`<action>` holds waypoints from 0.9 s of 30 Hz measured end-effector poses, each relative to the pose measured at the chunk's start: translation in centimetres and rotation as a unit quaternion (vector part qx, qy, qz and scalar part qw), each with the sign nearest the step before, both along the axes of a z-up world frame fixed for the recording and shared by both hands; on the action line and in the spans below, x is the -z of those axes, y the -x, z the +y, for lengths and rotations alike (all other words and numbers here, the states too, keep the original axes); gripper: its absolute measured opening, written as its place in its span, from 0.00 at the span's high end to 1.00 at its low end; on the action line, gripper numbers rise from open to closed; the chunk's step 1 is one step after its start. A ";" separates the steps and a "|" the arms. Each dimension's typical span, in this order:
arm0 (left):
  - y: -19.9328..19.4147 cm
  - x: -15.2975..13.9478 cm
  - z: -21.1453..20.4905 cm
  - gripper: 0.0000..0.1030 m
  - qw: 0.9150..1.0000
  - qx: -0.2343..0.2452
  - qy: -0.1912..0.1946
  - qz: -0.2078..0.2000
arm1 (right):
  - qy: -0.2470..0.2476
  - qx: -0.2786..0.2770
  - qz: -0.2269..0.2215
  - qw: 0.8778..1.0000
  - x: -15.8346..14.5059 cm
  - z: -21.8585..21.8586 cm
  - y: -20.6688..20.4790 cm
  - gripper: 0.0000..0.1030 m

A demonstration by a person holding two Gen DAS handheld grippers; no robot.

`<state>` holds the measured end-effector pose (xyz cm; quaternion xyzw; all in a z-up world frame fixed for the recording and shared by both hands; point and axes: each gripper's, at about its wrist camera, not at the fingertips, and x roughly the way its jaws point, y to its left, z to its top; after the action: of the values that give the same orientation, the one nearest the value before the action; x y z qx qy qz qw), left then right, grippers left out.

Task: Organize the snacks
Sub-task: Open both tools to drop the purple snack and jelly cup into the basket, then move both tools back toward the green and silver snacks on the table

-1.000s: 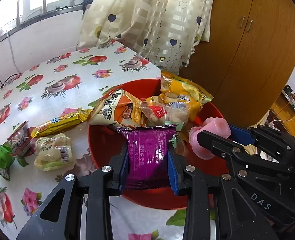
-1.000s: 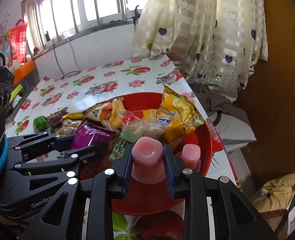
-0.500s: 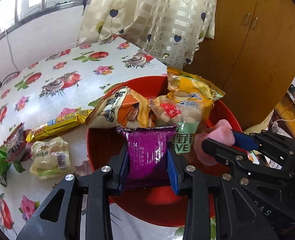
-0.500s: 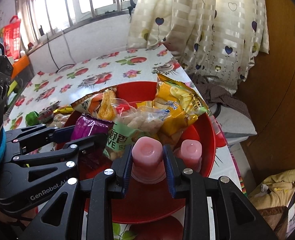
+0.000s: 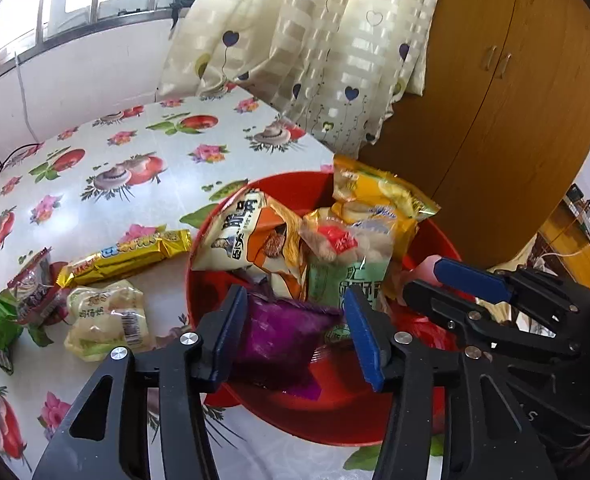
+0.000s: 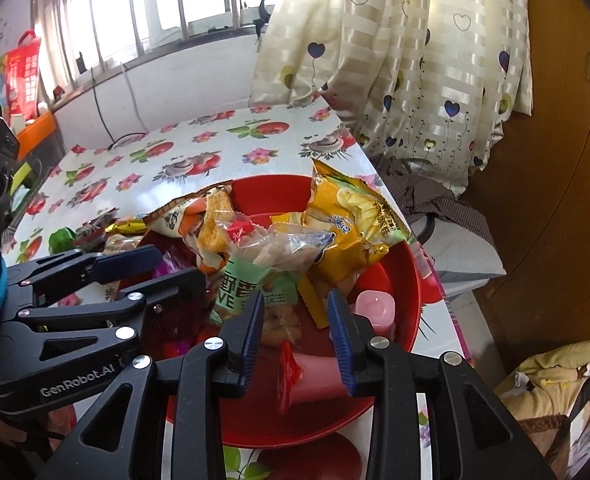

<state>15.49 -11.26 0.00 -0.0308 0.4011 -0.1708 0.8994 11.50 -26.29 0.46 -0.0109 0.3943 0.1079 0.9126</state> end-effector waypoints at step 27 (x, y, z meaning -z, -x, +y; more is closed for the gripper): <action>4.6 0.2 7.9 0.50 0.996 -0.092 0.005 0.000 | 0.000 -0.069 -0.024 0.997 -1.9 4.2 2.3 0.57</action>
<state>10.86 -3.40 -0.24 -0.0723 0.3957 -0.0891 0.9112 9.21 -22.06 2.39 -0.0405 0.3706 0.1700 0.9122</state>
